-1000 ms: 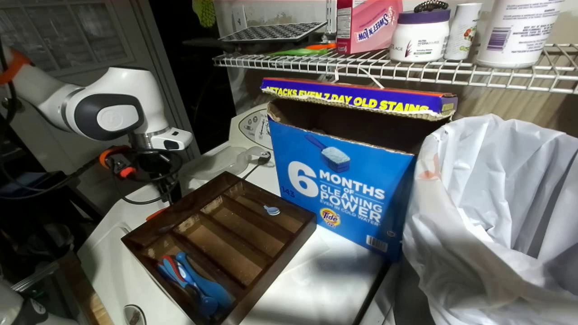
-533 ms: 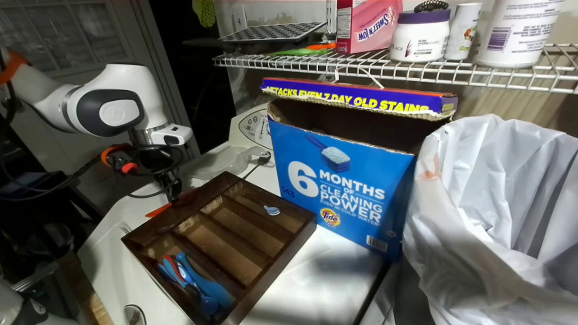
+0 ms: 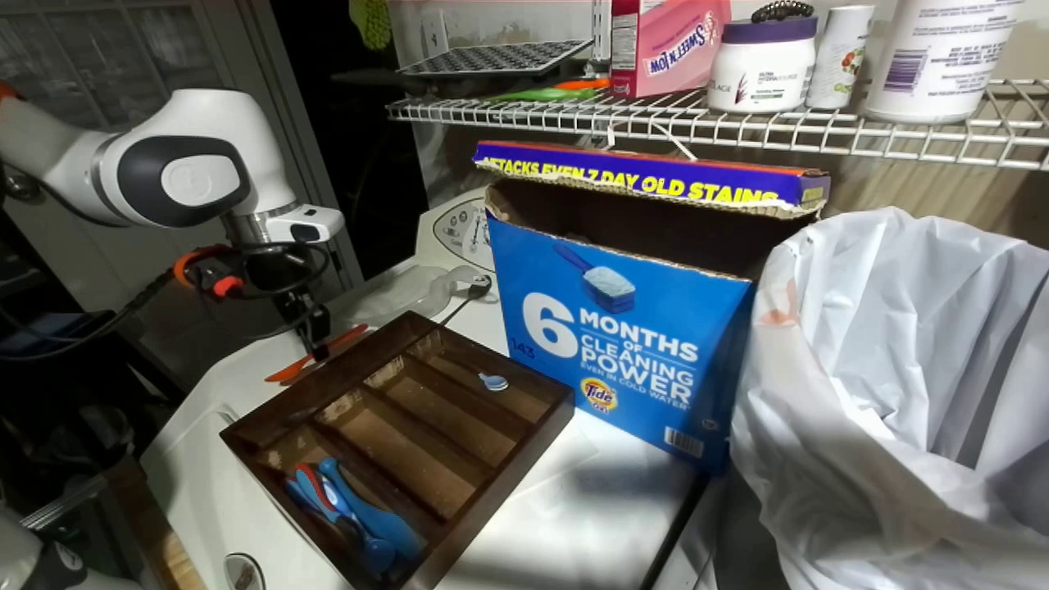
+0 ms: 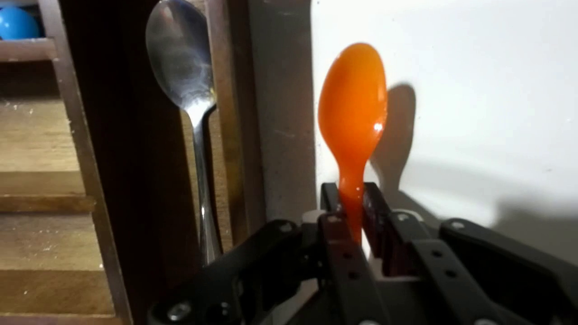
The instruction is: Put both the grey and orange spoons in the brown rack
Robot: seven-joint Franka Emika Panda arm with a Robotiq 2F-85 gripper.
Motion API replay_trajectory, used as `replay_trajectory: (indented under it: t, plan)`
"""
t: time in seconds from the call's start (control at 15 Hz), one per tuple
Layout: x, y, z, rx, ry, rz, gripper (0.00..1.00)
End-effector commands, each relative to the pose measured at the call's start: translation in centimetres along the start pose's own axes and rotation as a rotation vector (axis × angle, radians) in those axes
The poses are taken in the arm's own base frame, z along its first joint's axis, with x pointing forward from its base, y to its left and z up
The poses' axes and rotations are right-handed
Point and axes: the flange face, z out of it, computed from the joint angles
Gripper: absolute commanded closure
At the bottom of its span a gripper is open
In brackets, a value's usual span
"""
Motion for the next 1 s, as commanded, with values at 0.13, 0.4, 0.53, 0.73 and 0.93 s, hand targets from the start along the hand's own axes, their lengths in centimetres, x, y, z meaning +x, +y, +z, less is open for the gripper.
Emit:
replay_trajectory:
  t: [0.13, 0.4, 0.53, 0.73, 0.93]
  plan:
    - [-1.7, 2.9, -6.1, -0.037, 0.098, -0.016, 0.96]
    - [-1.6, 6.9, -7.2, -0.07, 0.098, 0.032, 0.96]
    - [-1.6, 8.8, -6.5, -0.058, 0.083, 0.044, 0.96]
    - [-1.0, 10.3, -5.4, -0.022, 0.059, 0.037, 0.96]
    - [-0.8, 10.4, -4.1, 0.005, 0.038, 0.013, 0.96]
